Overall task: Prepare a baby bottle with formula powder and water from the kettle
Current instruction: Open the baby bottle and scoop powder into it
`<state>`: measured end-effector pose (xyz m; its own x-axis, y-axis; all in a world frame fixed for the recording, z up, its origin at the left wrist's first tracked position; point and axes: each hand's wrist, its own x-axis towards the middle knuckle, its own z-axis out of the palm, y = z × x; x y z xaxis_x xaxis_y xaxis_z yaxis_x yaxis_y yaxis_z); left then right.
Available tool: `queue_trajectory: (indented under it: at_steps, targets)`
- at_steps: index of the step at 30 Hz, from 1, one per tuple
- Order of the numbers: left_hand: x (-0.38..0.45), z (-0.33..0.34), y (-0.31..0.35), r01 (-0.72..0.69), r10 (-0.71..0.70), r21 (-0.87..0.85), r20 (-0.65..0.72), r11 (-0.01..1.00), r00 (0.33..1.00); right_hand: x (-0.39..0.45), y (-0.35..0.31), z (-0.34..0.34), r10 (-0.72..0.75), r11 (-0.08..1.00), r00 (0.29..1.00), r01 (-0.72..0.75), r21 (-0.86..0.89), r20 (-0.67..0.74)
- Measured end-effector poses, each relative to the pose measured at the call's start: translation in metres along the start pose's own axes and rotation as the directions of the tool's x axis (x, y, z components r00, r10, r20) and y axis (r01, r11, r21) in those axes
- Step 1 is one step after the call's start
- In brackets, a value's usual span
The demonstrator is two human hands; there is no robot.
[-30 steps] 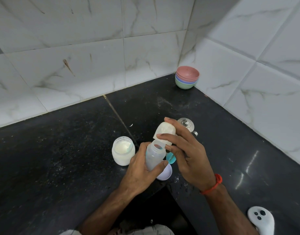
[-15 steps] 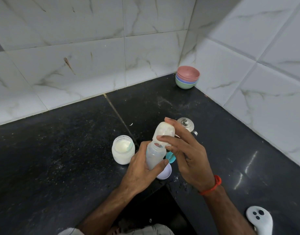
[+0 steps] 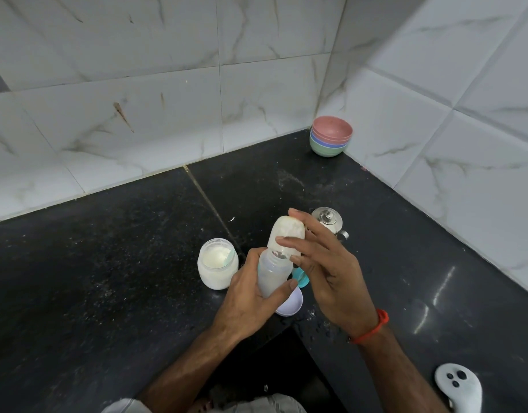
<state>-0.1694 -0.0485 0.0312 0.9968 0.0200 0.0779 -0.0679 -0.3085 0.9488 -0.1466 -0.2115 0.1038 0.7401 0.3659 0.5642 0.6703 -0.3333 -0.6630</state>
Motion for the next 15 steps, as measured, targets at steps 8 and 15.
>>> queue_trajectory:
  at_steps: [8, 15]
  targets:
    - [0.002, -0.001, -0.001, 0.009, -0.009, 0.019, 0.003, 1.0, 1.0, 0.0, -0.002, -0.002, 0.278, 0.892, 0.956, -0.219, 0.394, -0.098]
    - [0.002, 0.0, 0.005, 0.001, -0.001, -0.015, -0.003, 1.0, 1.0, 0.003, -0.01, -0.006, 0.054, 0.998, 0.996, -0.053, 0.017, -0.067]
